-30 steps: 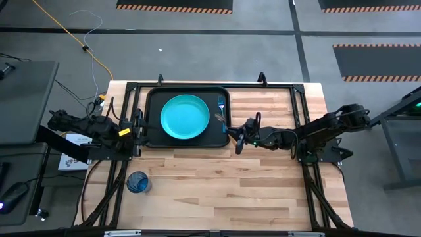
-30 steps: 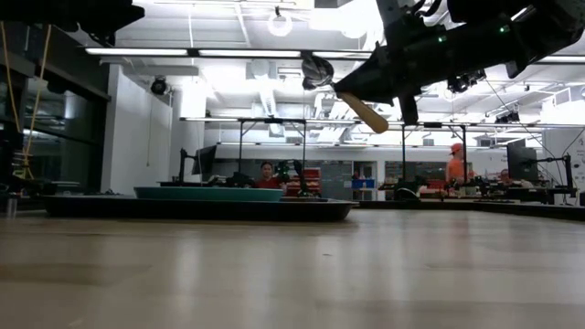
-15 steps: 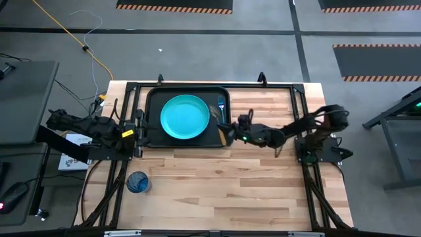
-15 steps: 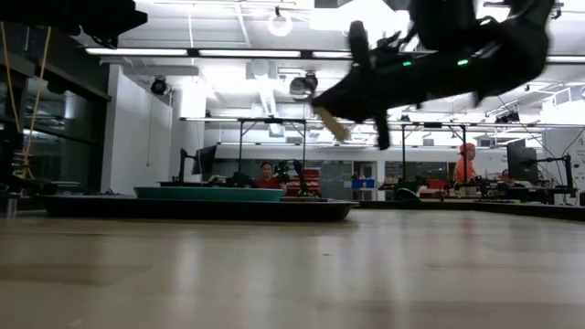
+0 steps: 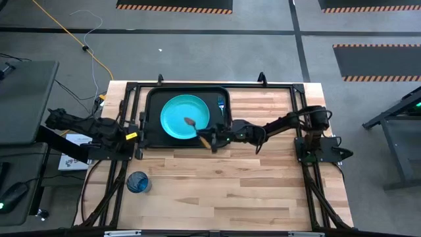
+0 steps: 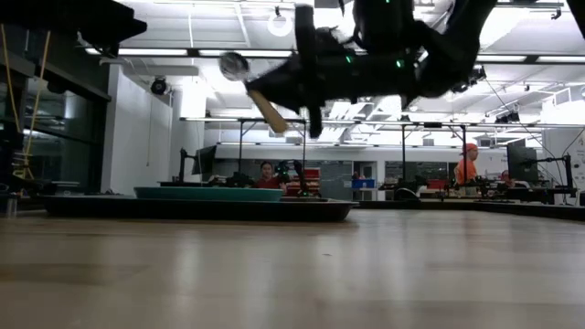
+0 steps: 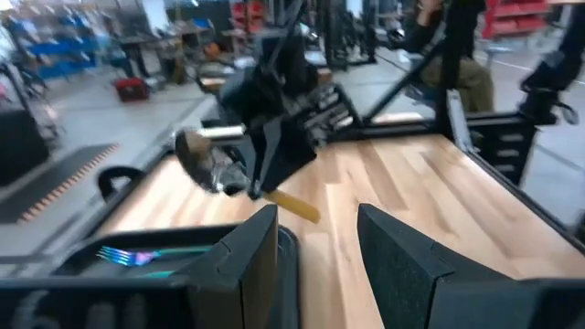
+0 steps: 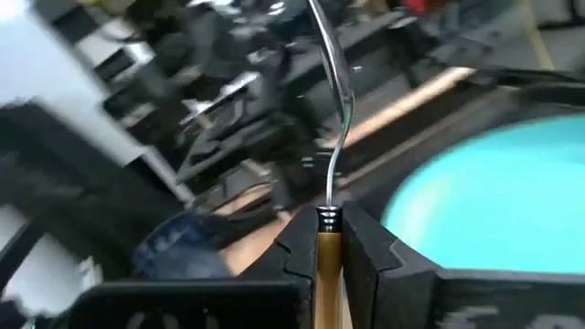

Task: Pick and place plate/cup/fork/spoon on tray
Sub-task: Put the orange spoon on the black serving tray beside the blue fork

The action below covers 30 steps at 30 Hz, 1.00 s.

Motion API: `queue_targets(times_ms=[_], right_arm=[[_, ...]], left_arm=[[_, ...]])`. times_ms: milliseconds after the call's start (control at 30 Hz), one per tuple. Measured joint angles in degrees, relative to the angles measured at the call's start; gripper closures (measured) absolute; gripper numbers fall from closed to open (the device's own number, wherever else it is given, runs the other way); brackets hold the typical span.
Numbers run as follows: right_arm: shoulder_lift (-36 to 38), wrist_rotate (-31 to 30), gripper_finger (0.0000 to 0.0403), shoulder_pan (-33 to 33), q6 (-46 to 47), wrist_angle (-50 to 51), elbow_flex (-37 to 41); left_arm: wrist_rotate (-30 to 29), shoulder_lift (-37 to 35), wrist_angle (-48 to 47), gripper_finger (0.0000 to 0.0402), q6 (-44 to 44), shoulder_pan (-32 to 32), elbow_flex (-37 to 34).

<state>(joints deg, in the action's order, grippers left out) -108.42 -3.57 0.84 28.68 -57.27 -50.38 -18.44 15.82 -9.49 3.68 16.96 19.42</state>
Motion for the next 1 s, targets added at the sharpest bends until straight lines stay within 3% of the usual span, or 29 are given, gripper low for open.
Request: queue_targets(times_ms=[200, 467, 600, 1000], right_arm=[[-0.13, 0.66, 0.0396, -2.53, -5.05, 8.91, -5.97], [-0.13, 0.64, 0.0396, -4.11, -8.01, 11.5, -8.55], [-0.13, 0.68, 0.0396, -4.29, -8.27, 12.09, -8.55], [-0.13, 3.42, 0.0396, -4.66, -10.74, 12.5, -8.53]], left_arm=[[2.05, 4.82, 0.74, 0.0257, -1.58, -0.04, 0.0], [-7.16, 11.79, 6.34, 0.0256, -4.11, -0.05, 0.0], [-7.67, 14.41, 9.56, 0.0251, -4.54, -0.12, 0.0], [-6.7, 22.32, 17.18, 0.0175, -9.55, -3.61, 0.0]])
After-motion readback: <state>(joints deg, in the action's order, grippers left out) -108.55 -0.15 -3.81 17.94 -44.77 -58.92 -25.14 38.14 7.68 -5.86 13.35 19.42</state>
